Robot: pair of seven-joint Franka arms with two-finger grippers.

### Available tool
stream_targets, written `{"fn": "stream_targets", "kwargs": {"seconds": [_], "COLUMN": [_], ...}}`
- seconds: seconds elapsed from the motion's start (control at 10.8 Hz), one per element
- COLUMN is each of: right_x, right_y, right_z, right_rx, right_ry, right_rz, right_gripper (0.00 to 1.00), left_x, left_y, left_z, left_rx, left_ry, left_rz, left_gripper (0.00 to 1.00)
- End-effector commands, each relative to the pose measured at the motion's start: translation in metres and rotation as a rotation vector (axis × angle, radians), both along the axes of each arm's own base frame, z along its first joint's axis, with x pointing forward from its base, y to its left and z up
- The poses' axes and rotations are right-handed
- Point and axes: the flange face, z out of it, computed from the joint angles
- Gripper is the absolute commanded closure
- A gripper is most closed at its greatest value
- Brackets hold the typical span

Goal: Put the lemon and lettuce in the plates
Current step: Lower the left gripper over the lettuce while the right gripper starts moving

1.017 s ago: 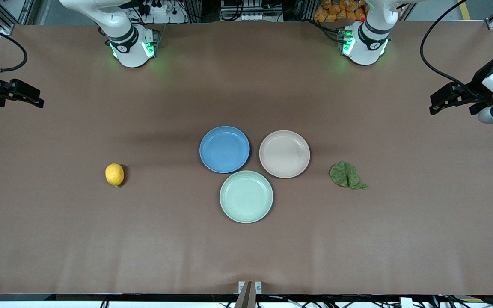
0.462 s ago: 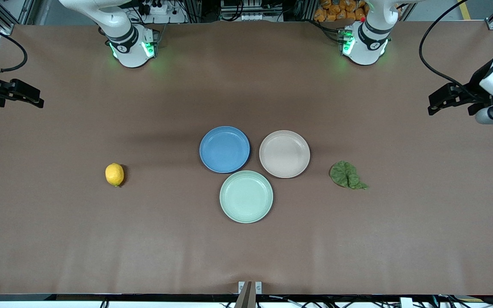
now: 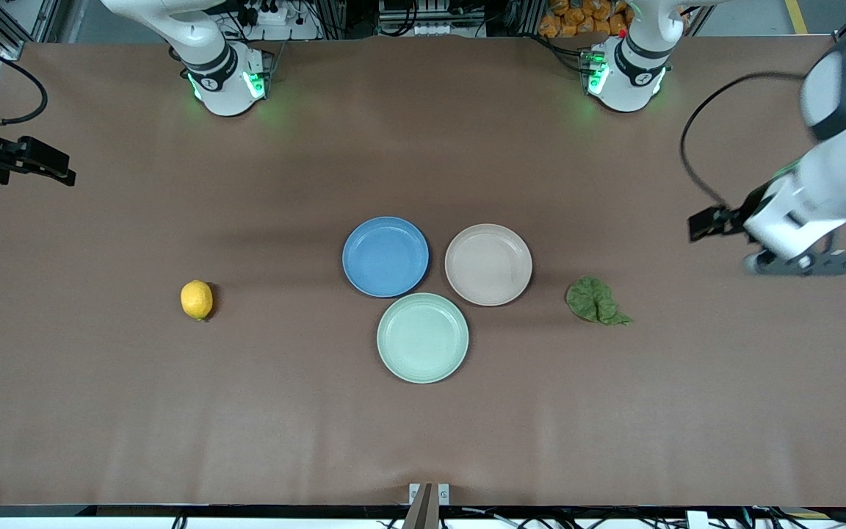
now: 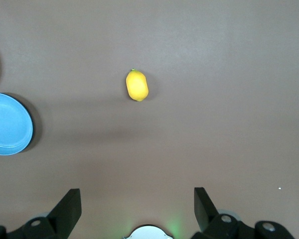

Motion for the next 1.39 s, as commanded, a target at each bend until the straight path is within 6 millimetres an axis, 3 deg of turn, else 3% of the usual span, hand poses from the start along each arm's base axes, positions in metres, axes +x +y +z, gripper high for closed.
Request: {"fn": "stream_targets", "kwargs": {"seconds": [0.0, 0.09, 0.37, 0.55, 0.74, 1.11, 1.29], "right_x": [0.007, 0.007, 0.009, 0.015, 0.018, 0.042, 0.056], "right_y": [0.006, 0.009, 0.012, 0.013, 0.016, 0.026, 0.031], "right_z": [-0.005, -0.005, -0.008, -0.022, -0.026, -0.063, -0.090], "right_rx": [0.007, 0.007, 0.005, 0.003, 0.004, 0.076, 0.066], "right_ry": [0.018, 0.016, 0.021, 0.050, 0.054, 0.059, 0.084], "right_rz": [-0.005, 0.001, 0.007, 0.013, 0.018, 0.014, 0.017], "right_gripper": [0.00, 0.00, 0.00, 0.00, 0.00, 0.00, 0.00], "left_x": [-0.005, 0.002, 0.006, 0.014, 0.022, 0.022, 0.023], "left_y": [-0.019, -0.030, -0.079, -0.084, -0.087, -0.082, -0.080], "left_z": [-0.076, -0.110, -0.178, -0.202, -0.225, -0.268, -0.279], "left_rx": [-0.013, -0.007, -0.002, 0.001, 0.003, 0.020, 0.028], "left_ry": [-0.001, 0.017, 0.031, 0.033, 0.050, 0.068, 0.061], "left_rz": [0.014, 0.022, 0.074, 0.067, 0.062, 0.054, 0.045], "left_gripper": [0.00, 0.00, 0.00, 0.02, 0.11, 0.15, 0.35]}}
